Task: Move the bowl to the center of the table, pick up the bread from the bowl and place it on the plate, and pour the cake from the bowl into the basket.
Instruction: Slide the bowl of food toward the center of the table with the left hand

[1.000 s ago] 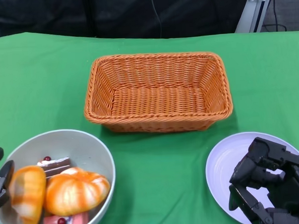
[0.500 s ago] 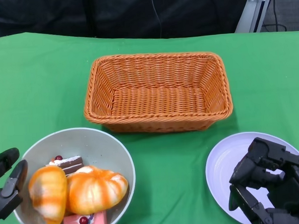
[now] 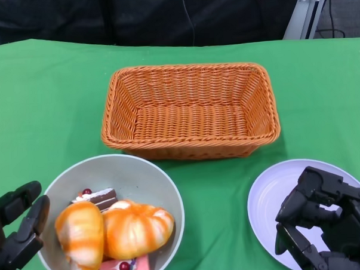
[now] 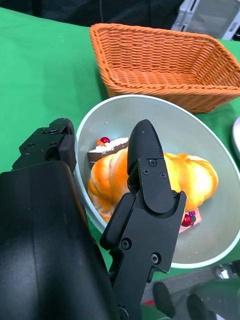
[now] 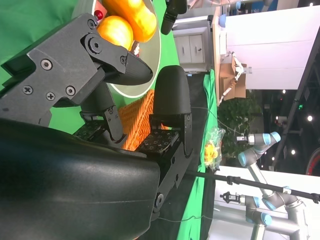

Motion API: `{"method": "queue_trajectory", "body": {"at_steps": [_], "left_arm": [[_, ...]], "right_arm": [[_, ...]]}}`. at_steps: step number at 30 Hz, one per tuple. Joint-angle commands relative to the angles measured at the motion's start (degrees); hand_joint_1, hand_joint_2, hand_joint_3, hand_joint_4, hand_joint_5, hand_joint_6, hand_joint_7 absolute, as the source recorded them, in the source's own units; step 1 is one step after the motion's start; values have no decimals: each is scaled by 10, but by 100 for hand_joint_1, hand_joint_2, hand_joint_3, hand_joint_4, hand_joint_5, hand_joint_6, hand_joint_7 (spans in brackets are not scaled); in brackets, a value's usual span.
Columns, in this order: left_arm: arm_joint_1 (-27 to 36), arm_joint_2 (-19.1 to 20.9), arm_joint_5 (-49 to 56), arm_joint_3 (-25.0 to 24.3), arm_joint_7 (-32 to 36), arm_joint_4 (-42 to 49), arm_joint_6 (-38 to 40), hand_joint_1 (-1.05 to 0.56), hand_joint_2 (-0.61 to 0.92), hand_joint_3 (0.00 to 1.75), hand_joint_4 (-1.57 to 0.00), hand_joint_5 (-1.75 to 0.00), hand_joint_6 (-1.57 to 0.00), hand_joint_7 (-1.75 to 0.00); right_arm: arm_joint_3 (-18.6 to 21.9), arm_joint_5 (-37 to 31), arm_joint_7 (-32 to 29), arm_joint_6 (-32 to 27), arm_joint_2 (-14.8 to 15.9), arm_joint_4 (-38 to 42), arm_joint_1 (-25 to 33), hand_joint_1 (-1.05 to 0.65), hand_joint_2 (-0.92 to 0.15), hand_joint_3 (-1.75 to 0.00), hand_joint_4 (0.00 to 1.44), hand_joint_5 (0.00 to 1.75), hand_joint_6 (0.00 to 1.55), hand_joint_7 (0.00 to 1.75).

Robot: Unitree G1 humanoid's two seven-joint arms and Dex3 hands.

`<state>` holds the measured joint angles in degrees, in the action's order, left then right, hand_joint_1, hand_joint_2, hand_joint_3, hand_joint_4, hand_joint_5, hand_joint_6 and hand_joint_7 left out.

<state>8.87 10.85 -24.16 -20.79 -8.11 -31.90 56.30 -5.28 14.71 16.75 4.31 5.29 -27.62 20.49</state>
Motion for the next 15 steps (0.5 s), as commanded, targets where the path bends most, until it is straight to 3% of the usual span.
{"method": "queue_trajectory", "body": {"at_steps": [1,9,15], "left_arm": [[4,-10,-8,6,11,-11,10,-64,92,61,-17,0,-19,0],[-6,-31,-31,14,18,-12,39,-63,92,69,-3,0,-9,0],[-19,-89,-36,11,75,-24,65,-61,92,68,0,0,-6,0]], "right_arm": [[2,-7,-1,11,3,3,-3,-21,-41,-113,79,158,75,131],[3,-3,0,8,2,-1,-1,-18,-40,-116,79,158,74,132],[4,-1,2,10,2,-1,1,-19,-40,-114,79,158,73,134]]}}
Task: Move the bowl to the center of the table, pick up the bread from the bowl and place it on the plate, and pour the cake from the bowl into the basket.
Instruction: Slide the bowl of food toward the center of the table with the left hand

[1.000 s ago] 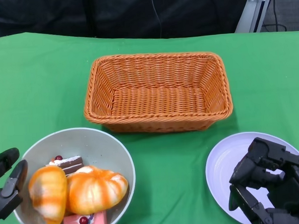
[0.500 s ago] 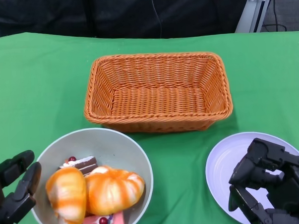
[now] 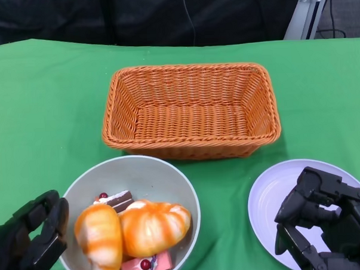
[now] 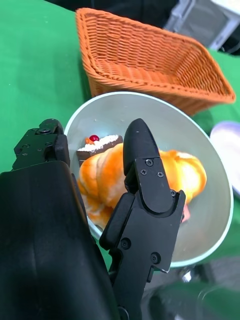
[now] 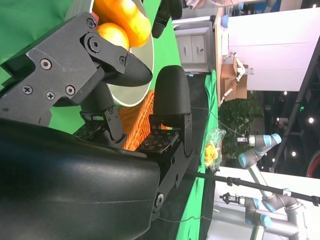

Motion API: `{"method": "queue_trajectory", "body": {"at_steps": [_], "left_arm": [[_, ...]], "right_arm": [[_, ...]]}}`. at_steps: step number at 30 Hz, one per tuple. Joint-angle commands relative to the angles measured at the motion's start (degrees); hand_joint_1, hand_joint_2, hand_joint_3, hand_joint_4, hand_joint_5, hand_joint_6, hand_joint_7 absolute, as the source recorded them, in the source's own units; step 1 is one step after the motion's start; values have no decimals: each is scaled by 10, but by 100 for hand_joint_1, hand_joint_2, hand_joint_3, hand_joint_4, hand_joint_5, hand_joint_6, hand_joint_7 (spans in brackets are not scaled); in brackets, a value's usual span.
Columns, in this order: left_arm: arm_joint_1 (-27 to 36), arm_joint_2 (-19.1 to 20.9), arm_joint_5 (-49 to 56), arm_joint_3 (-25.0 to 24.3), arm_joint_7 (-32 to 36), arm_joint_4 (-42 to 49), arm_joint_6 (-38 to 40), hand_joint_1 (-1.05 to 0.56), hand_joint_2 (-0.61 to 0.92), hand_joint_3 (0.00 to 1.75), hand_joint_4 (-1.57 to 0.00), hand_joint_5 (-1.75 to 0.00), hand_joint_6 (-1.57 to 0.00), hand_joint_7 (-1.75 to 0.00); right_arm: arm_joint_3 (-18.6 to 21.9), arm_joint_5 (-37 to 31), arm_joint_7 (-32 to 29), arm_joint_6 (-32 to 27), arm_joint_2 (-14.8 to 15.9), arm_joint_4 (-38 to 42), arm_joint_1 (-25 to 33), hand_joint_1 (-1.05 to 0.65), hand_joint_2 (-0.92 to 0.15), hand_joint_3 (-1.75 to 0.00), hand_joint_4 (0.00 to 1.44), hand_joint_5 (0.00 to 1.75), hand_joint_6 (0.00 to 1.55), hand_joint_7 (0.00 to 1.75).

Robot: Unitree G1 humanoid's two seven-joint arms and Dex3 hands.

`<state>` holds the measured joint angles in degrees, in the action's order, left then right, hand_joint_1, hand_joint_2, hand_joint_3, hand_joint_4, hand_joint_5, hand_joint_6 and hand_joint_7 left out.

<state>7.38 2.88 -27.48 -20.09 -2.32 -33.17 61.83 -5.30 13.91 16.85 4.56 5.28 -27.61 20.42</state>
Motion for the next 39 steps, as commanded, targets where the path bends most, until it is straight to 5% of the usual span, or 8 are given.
{"method": "queue_trajectory", "body": {"at_steps": [1,39], "left_arm": [[-5,-12,0,8,22,-14,12,-61,92,68,0,0,-6,0],[-12,-59,-63,37,37,-52,59,-63,92,66,-3,-1,-8,-1]], "right_arm": [[4,7,1,7,2,-2,2,-19,-40,-114,79,158,73,134],[0,0,0,19,1,4,3,-19,-36,-122,80,159,75,133]]}}
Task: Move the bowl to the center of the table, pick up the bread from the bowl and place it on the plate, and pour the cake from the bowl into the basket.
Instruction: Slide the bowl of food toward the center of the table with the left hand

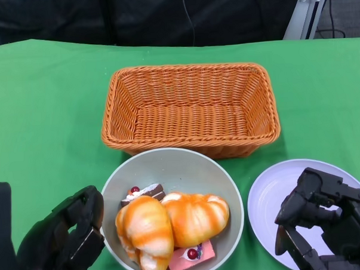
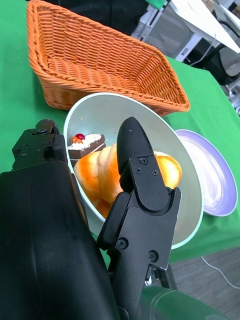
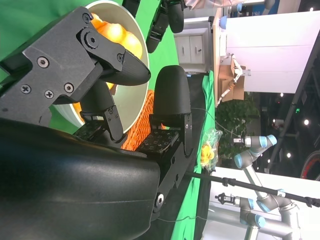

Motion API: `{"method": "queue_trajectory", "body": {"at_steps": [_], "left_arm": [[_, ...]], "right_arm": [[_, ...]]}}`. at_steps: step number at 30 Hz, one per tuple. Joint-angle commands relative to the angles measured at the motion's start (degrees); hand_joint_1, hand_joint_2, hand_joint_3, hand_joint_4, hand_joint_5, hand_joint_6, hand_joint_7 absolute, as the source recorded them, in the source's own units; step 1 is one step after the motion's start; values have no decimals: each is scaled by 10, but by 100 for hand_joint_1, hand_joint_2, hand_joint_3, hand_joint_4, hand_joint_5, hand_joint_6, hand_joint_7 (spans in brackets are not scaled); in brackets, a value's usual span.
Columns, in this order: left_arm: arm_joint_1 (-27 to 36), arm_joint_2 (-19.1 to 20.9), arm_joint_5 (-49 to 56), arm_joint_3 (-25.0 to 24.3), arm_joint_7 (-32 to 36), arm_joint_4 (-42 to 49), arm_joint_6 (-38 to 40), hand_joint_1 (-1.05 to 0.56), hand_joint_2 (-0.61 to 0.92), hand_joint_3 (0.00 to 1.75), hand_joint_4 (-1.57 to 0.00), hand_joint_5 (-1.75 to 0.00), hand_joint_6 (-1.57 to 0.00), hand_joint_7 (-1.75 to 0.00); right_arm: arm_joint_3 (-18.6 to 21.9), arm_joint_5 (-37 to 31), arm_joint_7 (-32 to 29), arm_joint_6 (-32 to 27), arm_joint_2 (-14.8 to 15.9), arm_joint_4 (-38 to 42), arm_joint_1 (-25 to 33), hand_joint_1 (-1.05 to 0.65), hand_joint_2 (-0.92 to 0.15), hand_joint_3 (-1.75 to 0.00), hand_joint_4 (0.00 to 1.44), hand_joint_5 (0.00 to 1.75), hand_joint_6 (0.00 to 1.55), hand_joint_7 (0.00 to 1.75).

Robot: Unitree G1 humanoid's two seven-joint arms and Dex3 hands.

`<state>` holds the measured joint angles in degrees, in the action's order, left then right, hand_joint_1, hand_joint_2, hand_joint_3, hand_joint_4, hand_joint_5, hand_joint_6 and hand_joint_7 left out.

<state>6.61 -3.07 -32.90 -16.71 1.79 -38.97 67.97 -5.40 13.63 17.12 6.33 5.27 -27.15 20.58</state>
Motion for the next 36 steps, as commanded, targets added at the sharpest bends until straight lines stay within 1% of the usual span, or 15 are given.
{"method": "queue_trajectory", "body": {"at_steps": [1,10,13,15,19,25,28,30,33,35,36], "left_arm": [[-5,-1,-8,4,-4,7,-2,-63,92,66,-3,-1,-9,-1],[1,3,-6,22,-10,17,-19,-62,92,66,-3,-1,-9,-1],[-1,11,-4,21,-10,17,-18,-62,92,66,-3,-1,-8,0],[-5,21,2,19,-9,17,-21,-62,92,65,-4,-1,-8,0],[-14,30,15,15,6,18,-27,-61,92,61,-6,-2,-10,-2],[-20,56,42,17,0,30,-62,-59,92,59,-8,-3,-13,-2],[-21,60,55,17,6,30,-77,-57,92,58,-10,-3,-13,-2],[-21,64,60,14,1,32,-89,-56,92,58,-8,-2,-12,-1],[-16,73,81,21,-6,34,-132,-54,92,59,-9,-2,-13,-2],[-7,84,111,36,-13,41,-190,-51,92,59,-12,-4,-17,-3],[0,89,128,43,-21,49,-231,-50,92,55,-19,-7,-23,-5]], "right_arm": [[1,2,-2,3,1,0,1,-20,-36,-122,81,159,75,133],[0,6,-1,5,-1,2,-1,-20,-35,-124,81,160,75,133],[0,3,0,8,0,5,-2,-21,-35,-123,81,160,75,133],[0,0,-1,8,0,3,-1,-18,-35,-124,81,160,75,133],[1,-3,-2,9,0,2,0,-17,-35,-125,80,160,75,134],[1,-3,-3,6,0,0,2,-18,-37,-122,80,160,74,135],[0,-3,-4,4,0,-2,3,-19,-38,-120,80,160,74,135],[0,-3,-3,4,0,-2,2,-18,-38,-119,80,160,74,135],[0,1,-1,6,-1,2,0,-19,-37,-120,80,160,74,134],[1,0,-1,6,-1,3,0,-19,-37,-121,80,160,74,134],[2,2,-1,5,-1,3,0,-19,-36,-121,80,160,74,134]]}}
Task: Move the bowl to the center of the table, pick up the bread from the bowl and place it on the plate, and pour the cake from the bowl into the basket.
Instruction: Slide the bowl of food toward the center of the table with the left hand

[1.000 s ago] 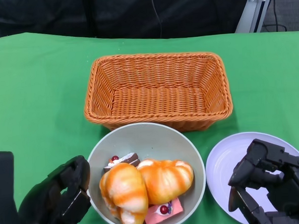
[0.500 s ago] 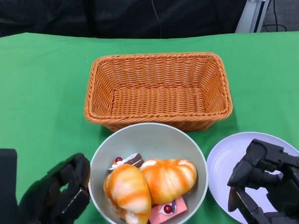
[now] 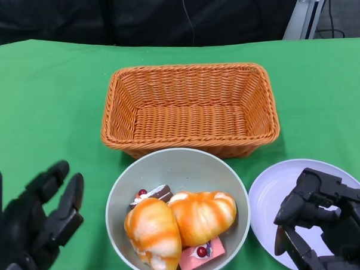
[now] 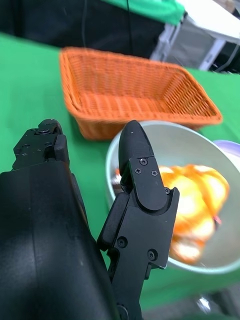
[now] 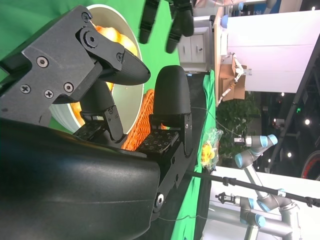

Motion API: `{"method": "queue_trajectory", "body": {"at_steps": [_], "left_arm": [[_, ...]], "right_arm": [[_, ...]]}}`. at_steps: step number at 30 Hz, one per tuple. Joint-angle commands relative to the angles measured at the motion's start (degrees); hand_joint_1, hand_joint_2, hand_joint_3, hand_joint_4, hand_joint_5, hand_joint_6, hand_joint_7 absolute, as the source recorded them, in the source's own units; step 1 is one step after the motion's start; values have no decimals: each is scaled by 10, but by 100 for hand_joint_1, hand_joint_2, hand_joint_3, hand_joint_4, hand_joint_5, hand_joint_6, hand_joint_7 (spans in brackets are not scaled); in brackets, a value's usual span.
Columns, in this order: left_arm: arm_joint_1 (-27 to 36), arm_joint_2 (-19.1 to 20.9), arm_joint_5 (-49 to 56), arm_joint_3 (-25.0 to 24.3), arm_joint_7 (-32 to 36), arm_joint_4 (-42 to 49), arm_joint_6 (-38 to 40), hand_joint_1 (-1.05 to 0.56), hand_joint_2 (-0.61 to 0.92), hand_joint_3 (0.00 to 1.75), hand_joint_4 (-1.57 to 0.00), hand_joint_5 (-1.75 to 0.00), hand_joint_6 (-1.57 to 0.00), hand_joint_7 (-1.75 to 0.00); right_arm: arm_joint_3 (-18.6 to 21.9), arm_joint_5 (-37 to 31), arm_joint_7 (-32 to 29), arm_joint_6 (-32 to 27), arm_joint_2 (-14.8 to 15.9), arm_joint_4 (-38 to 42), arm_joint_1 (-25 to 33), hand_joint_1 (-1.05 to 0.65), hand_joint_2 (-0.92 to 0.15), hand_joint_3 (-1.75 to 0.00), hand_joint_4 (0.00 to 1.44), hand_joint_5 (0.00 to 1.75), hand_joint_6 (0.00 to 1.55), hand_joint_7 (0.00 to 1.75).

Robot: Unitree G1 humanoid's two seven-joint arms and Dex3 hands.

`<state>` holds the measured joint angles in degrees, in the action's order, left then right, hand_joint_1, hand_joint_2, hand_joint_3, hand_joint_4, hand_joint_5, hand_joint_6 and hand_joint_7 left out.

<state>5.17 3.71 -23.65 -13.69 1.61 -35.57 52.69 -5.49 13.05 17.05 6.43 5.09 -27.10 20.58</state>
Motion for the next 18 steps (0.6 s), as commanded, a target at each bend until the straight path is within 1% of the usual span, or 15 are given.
{"method": "queue_trajectory", "body": {"at_steps": [1,2,4,6,9,11,12,14,16,18], "left_arm": [[20,22,51,17,-27,27,-122,-49,92,52,-22,-8,-26,-6],[25,22,60,20,-33,37,-154,-48,92,42,-29,-10,-33,-7],[30,15,73,17,-52,73,-242,-45,92,31,-40,-14,-44,-9],[32,12,77,13,-74,108,-319,-39,92,23,-55,-17,-60,-10],[31,12,78,9,-104,159,-414,-30,92,19,-74,-19,-77,-10],[30,13,80,9,-117,183,-460,-28,92,16,-83,-21,-85,-11],[30,13,83,10,-124,198,-487,-24,92,16,-90,-24,-91,-12],[28,16,85,13,-143,227,-537,-20,92,16,-96,-26,-96,-13],[26,26,94,19,-175,265,-607,-18,92,17,-105,-32,-107,-17],[25,33,116,25,-191,296,-669,-17,92,21,-109,-37,-114,-20]], "right_arm": [[4,10,0,2,1,2,1,-18,-36,-122,80,160,74,133],[4,11,0,1,1,2,1,-17,-36,-122,80,160,74,133],[6,13,1,1,3,1,3,-17,-35,-122,79,160,74,133],[9,17,4,1,5,2,5,-18,-37,-120,78,160,74,133],[14,16,7,5,9,4,5,-20,-38,-118,78,159,73,133],[16,15,9,6,10,5,5,-20,-39,-117,78,159,73,133],[18,16,9,5,11,4,6,-21,-40,-115,78,159,73,133],[21,17,11,5,13,5,6,-20,-41,-114,79,158,73,133],[24,20,11,2,13,3,8,-20,-43,-109,78,157,73,132],[27,21,9,-2,13,-1,10,-20,-44,-107,77,157,72,132]]}}
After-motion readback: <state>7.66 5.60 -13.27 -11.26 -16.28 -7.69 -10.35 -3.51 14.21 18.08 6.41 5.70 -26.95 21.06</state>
